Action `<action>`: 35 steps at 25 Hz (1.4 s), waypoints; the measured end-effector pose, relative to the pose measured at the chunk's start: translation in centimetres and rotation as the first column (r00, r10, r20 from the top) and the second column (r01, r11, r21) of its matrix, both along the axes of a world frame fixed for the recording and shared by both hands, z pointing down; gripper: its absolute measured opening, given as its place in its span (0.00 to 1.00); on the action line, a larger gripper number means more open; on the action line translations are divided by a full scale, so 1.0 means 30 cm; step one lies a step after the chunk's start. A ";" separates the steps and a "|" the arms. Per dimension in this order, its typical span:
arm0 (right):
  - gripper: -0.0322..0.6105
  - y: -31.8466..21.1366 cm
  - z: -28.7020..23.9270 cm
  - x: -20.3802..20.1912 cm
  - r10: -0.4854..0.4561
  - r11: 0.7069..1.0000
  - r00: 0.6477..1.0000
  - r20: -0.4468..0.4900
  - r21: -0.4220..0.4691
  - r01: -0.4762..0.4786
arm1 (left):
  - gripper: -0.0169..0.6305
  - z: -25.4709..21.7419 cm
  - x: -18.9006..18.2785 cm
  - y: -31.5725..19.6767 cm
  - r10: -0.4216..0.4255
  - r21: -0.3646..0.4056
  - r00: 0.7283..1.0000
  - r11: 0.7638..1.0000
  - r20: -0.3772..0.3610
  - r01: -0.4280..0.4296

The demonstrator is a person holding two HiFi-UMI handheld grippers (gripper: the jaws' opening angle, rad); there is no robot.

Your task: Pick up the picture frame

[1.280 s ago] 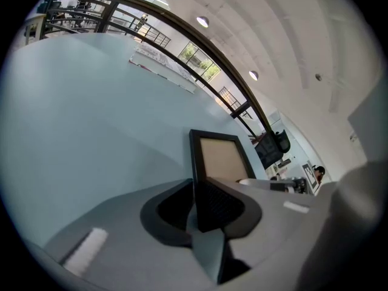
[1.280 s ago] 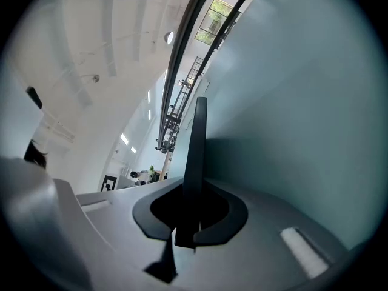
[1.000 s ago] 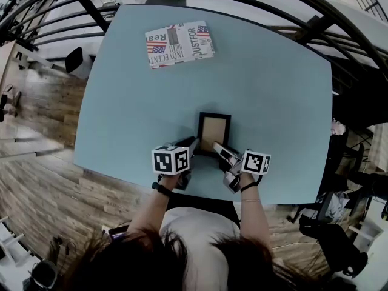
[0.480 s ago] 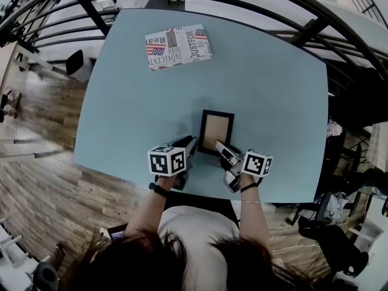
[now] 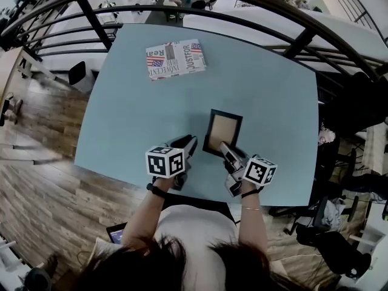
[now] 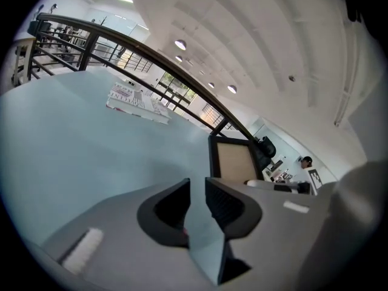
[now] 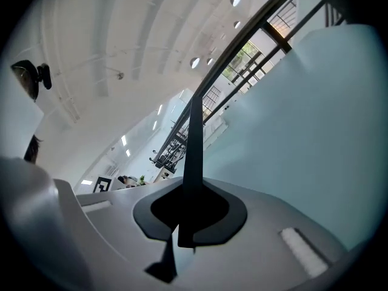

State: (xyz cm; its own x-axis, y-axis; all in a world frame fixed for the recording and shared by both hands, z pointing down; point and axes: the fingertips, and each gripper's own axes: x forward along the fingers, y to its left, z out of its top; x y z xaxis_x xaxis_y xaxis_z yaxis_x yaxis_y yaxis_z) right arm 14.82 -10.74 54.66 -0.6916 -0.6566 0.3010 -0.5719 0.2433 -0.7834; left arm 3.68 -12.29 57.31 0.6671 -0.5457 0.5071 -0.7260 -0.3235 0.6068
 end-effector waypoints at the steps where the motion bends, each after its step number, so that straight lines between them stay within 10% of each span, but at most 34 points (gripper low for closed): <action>1: 0.07 -0.002 -0.030 0.011 0.010 1.000 1.000 -0.005 0.025 -0.010 | 0.21 -0.020 0.005 -0.001 0.002 0.015 1.000 1.000 0.000 -0.002; 18: 0.07 0.035 -0.416 0.175 0.173 0.908 0.929 -0.326 0.418 -0.023 | 0.21 -0.345 0.052 -0.007 0.024 0.290 0.999 0.956 0.032 -0.033; 35: 0.07 0.044 -0.614 0.249 0.382 0.779 0.755 -0.533 0.625 0.046 | 0.12 -0.589 -0.016 -0.032 -0.045 0.557 0.990 0.830 0.131 -0.036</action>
